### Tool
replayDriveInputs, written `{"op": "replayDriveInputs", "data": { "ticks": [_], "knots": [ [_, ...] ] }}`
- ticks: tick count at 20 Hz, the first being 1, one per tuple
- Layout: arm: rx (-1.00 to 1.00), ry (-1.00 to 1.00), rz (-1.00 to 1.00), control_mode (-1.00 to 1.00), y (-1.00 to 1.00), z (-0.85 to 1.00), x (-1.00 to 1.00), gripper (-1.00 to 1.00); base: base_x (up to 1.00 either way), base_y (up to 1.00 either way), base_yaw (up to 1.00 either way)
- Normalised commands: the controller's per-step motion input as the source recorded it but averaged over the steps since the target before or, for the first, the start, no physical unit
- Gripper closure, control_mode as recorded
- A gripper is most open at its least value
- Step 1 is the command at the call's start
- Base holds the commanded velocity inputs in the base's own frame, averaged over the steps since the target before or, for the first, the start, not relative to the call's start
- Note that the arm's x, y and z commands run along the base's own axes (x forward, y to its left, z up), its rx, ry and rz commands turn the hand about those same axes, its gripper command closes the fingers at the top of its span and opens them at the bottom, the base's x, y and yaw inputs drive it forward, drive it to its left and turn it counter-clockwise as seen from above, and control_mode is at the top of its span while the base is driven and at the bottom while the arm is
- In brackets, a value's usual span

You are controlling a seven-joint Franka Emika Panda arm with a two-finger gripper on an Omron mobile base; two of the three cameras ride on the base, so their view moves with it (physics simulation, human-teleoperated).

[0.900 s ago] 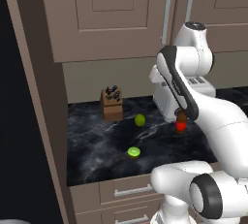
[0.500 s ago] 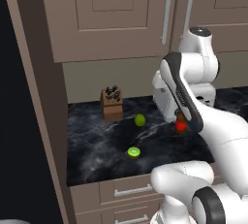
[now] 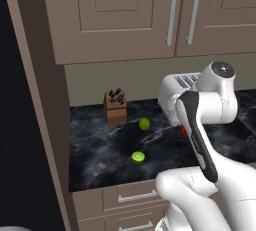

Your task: Place the beer on the top shelf of the fridge to keep it out of children's reach, and place the kiwi and lime on lower shelves for easy access.

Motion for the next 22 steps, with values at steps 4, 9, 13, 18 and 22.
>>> {"op": "replayDriveInputs", "data": {
  "ticks": [4,9,13,18,22],
  "knots": [
    [0.0,-0.05,-0.12,-1.0,-0.51,-0.37,-0.04,-1.0,0.0,0.0,0.0],
    [0.0,0.02,-0.08,-1.0,-0.44,-0.14,0.0,-1.0,0.0,0.0,0.0],
    [0.0,0.05,-0.06,-1.0,-0.39,-0.07,0.0,-1.0,0.0,0.0,0.0],
    [0.0,0.03,-0.03,-1.0,-0.28,0.0,0.13,-1.0,0.0,0.0,0.0],
    [0.0,0.01,0.0,-1.0,-0.05,0.0,0.26,-1.0,0.0,0.0,0.0]
  ]
}}
